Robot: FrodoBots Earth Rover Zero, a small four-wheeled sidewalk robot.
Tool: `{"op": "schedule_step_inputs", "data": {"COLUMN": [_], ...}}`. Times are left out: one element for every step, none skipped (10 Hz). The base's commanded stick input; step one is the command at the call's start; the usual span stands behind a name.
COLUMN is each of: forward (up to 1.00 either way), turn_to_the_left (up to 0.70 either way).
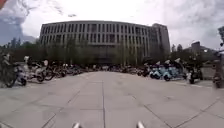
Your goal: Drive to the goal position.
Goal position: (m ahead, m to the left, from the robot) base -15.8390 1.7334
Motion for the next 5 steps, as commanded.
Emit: {"op": "schedule_step_inputs", "data": {"forward": [0.0,0.0,0.0,0.0,0.0], "turn_to_the_left": [0.0,0.0,0.0,0.0,0.0]}}
